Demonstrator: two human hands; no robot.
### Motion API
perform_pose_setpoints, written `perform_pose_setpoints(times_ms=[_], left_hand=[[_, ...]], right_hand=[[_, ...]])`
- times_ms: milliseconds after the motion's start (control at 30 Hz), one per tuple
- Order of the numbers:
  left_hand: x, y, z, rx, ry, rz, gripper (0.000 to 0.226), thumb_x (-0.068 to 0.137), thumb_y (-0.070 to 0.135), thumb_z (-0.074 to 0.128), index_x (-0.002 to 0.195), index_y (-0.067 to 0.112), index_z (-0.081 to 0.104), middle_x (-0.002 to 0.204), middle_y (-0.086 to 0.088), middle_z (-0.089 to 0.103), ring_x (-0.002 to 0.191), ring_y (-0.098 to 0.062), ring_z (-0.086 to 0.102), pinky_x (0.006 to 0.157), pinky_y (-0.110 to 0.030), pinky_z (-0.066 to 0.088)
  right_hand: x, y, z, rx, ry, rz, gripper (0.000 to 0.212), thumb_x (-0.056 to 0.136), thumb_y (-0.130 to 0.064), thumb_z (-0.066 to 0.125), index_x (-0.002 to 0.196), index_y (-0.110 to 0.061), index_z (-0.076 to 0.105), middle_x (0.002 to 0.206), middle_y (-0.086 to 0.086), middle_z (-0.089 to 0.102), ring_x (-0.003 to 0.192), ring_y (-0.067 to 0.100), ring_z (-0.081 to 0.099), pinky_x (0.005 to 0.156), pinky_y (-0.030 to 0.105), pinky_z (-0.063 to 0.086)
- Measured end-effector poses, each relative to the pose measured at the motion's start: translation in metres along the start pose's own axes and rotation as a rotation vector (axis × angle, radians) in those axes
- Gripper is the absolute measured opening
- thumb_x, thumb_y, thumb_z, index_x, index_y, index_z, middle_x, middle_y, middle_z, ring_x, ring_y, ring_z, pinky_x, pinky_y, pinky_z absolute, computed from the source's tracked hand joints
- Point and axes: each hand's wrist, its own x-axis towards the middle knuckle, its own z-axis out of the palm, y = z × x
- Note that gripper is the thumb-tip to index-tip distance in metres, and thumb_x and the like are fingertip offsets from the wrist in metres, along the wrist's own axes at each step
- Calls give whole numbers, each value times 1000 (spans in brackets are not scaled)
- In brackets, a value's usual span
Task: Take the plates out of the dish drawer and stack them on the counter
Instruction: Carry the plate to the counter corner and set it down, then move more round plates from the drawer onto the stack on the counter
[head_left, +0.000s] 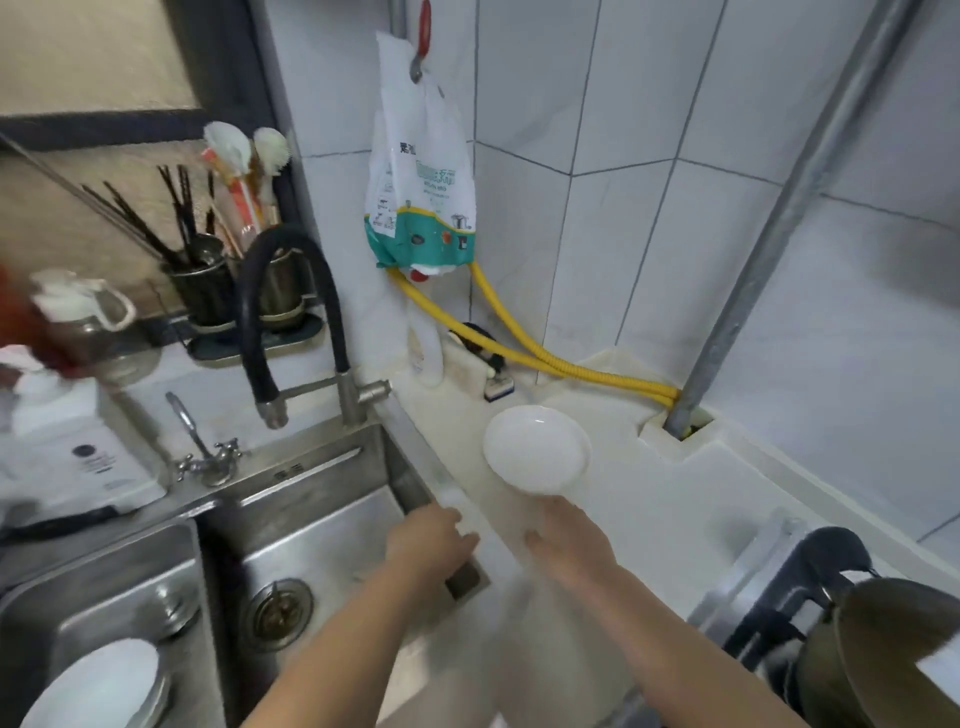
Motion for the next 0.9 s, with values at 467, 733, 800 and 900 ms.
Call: perform_pose_setpoints(times_ms=[467, 733, 800, 900], left_hand=[[-239, -116, 37, -192, 95, -470, 49, 87, 54, 44, 121, 23, 60, 126, -6, 62, 117, -27, 56, 91, -35, 46], [-371, -190, 71, -362, 138, -790, 48, 83, 54, 42, 113, 23, 66, 124, -1, 64, 114, -23, 58, 89, -33, 44], [-401, -206, 79, -382, 149, -831, 47, 83, 54, 43, 112, 23, 65, 121, 0, 65, 114, -23, 59, 88, -33, 44], [-444, -230, 93, -353, 155, -856, 45, 86, 54, 45, 111, 22, 64, 119, -2, 66, 111, -24, 60, 83, -31, 45]], right_hand=[[-117, -130, 92, -168, -199, -501, 45, 93, -32, 48, 134, -13, 47, 133, 11, 53, 124, 27, 51, 100, 36, 45], [-204, -223, 184, -183, -415, -764, 53, 93, -35, 49, 141, -16, 41, 142, 6, 49, 130, 22, 47, 105, 33, 41], [-226, -245, 202, -206, -450, -816, 56, 93, -36, 49, 145, -17, 38, 143, 6, 48, 132, 22, 45, 107, 33, 39], [-260, -275, 228, -246, -489, -880, 55, 93, -36, 49, 143, -16, 39, 140, 7, 50, 129, 24, 47, 106, 34, 41]])
